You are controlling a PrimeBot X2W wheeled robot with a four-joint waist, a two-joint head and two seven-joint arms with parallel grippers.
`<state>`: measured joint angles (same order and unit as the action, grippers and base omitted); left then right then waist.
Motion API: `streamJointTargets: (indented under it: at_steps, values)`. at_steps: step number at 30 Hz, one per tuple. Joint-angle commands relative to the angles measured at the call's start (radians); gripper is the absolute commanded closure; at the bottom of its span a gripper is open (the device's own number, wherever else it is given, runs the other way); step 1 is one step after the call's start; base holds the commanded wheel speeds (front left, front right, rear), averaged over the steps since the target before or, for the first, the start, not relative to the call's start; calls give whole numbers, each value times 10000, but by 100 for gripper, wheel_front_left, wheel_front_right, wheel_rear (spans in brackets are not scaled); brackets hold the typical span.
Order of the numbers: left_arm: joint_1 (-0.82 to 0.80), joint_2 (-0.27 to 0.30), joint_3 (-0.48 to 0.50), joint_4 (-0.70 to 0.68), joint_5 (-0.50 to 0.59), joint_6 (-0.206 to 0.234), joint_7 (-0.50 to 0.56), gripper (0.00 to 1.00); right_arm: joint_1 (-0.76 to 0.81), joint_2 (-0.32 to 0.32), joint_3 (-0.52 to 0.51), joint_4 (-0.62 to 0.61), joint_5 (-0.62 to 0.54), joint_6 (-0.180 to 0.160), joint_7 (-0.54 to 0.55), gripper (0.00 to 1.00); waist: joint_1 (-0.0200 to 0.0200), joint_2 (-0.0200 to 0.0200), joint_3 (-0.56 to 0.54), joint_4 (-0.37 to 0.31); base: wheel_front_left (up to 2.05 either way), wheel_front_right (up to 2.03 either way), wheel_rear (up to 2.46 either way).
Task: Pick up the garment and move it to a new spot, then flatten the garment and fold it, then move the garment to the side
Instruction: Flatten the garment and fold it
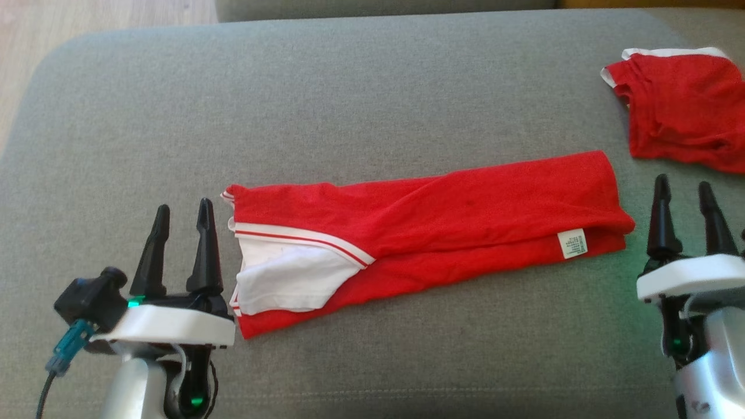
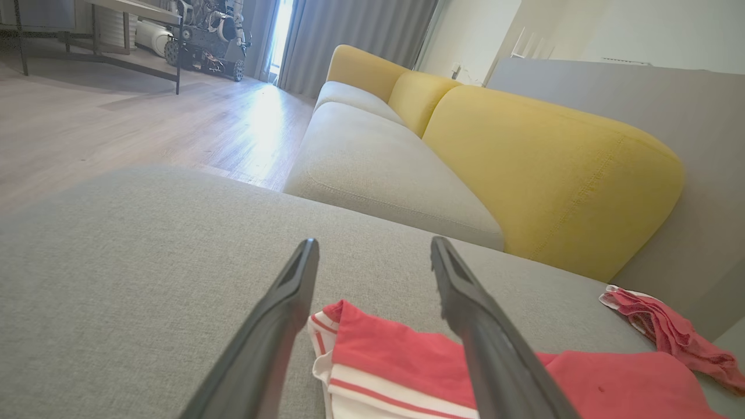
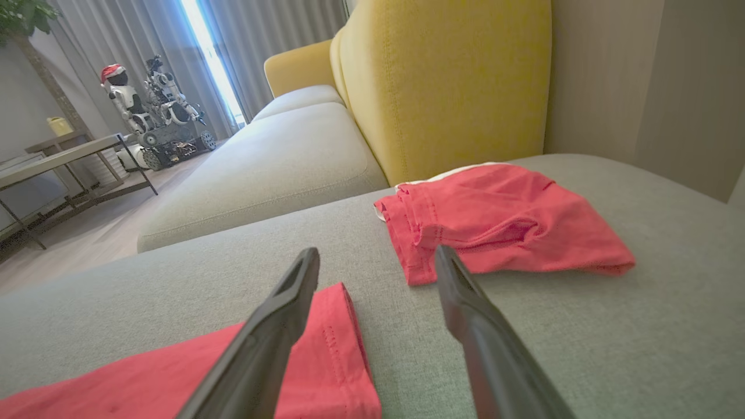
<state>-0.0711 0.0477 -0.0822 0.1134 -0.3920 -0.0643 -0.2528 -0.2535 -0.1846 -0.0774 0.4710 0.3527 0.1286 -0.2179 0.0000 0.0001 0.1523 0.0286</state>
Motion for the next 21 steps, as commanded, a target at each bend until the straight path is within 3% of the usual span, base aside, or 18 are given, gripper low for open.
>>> streamJointTargets:
  at_steps: [1,11,21]
  values:
    - [-407,27,305,-353,-45,52,-89,0,-375,-15,95,-182,87,21,13,0,0,-1,61,26,0,0,0]
    - [-613,27,109,-309,-24,50,-89,0,-1398,125,-275,1211,492,21,766,0,0,-1,454,200,0,0,0]
    - [-875,26,-79,-253,-19,41,-89,0,-1847,-148,751,2488,1014,21,1982,0,0,-1,742,506,0,0,0]
